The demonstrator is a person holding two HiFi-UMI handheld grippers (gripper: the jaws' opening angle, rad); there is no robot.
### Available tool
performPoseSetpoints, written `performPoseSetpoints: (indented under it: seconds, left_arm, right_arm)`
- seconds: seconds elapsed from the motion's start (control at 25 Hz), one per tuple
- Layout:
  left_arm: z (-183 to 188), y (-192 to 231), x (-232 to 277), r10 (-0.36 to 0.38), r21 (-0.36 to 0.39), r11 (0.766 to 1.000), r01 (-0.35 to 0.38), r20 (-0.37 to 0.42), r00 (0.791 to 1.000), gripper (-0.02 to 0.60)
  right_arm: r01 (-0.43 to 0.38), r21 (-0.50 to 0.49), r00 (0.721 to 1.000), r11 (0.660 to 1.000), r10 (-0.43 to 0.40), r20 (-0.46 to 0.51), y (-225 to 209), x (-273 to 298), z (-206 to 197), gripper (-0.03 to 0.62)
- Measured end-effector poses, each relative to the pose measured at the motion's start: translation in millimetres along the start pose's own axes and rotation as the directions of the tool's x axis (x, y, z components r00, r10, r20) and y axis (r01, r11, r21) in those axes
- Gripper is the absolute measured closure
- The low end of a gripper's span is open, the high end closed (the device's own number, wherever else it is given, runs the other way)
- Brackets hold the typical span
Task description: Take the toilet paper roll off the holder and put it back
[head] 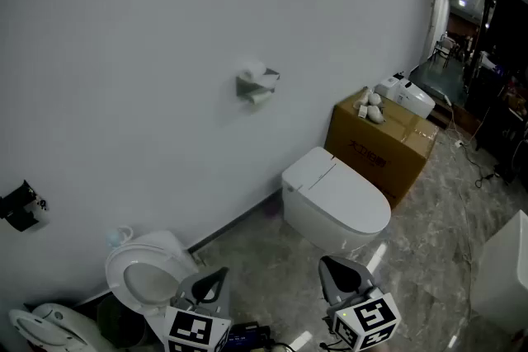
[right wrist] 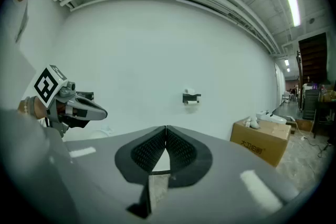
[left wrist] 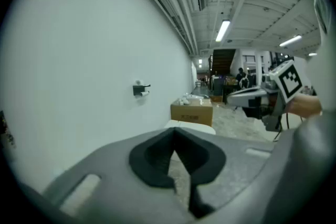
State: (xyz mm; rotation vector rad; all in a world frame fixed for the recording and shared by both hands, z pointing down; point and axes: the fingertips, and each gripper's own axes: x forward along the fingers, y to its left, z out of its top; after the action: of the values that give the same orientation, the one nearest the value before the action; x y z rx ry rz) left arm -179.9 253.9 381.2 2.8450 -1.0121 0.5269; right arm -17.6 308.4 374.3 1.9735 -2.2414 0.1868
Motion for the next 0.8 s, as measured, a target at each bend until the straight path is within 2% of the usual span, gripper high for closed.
performPoseSetpoints:
  seconds: [0.44, 0.56, 0.8]
  left_arm:
    - [1.9, -4.6, 4.7, 0.001, 0.0, 1.0, -0.001, -0.006, 1.0, 0.586]
    - [2.8, -6.3, 4.2, 0.012, -0.014, 1.0, -0.012, 0.001, 1.0, 0.586]
    - [5.9, -10.2, 5.6, 0.012, -0.051, 0.999, -0.011, 0.014, 1.0, 0.584]
  right_arm:
    - [-0.001, 0.022, 1.0, 1.0, 0.001, 0.009, -7.3, -1.5, -1.2, 0.589]
    - [-0.005, 0.06, 1.0, 0.998, 0.004, 0.021, -8.7, -3.6, -0.2, 0.589]
    - [-0.02, 0.072, 0.999, 0.997, 0.017, 0.036, -9.1, -4.9, 0.9, 0.586]
